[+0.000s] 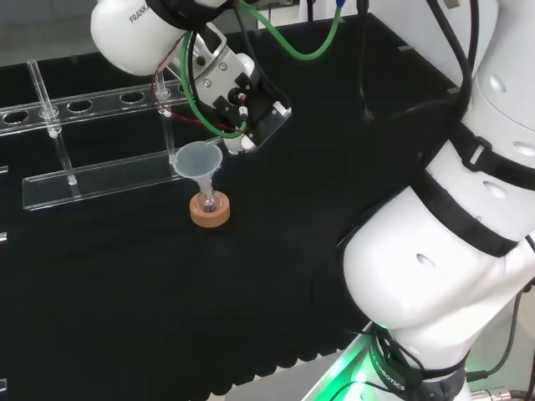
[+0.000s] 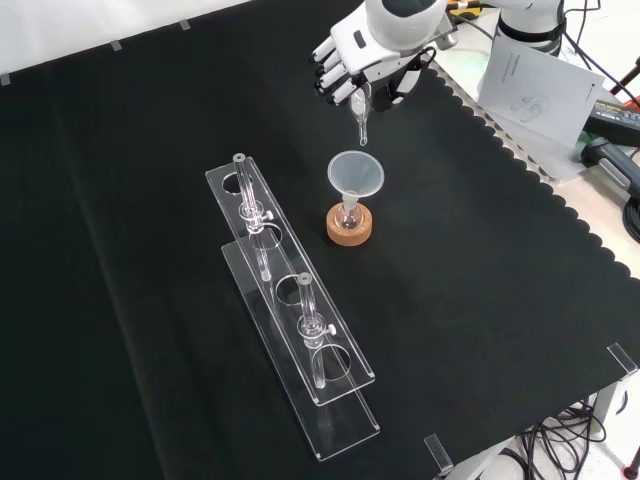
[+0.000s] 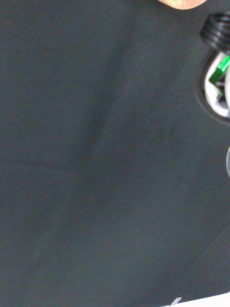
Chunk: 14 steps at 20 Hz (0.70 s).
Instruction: Pour all the NaCl from the weighing funnel into the round-bottom flask.
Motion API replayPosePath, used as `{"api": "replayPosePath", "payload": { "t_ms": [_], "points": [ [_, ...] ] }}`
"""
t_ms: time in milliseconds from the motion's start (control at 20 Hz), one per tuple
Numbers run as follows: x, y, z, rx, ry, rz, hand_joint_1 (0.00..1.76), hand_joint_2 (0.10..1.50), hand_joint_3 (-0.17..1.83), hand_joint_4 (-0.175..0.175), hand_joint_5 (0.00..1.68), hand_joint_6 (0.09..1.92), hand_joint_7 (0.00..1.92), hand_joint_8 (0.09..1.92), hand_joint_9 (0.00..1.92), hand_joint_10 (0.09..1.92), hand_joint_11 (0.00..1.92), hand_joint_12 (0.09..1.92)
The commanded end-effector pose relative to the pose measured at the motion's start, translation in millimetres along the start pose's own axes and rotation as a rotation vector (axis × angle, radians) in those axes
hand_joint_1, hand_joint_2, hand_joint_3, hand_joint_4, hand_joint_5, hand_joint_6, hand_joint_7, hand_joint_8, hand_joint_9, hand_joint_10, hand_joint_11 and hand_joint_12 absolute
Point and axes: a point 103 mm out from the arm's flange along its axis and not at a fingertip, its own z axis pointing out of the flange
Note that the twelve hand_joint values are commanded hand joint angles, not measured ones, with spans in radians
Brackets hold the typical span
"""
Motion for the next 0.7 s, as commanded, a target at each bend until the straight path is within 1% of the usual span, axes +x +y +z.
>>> {"api": "replayPosePath", "payload": {
  "t_ms": [50, 300, 700],
  "points": [
    [2, 2, -2, 0.007, -0.034, 0.002, 1.09, 0.75, 0.57, 0.175, 1.15, 0.85, 0.61, 0.69, 0.92, 0.42, 0.70, 1.13],
    [6, 4, -6, 0.014, -0.069, 0.005, 1.09, 0.75, 0.57, 0.175, 1.15, 0.85, 0.61, 0.69, 0.92, 0.42, 0.70, 1.13],
    [7, 8, -13, 0.043, -0.114, 0.016, 1.09, 0.75, 0.57, 0.175, 1.15, 0.85, 0.61, 0.69, 0.92, 0.41, 0.71, 1.13]
  ]
}}
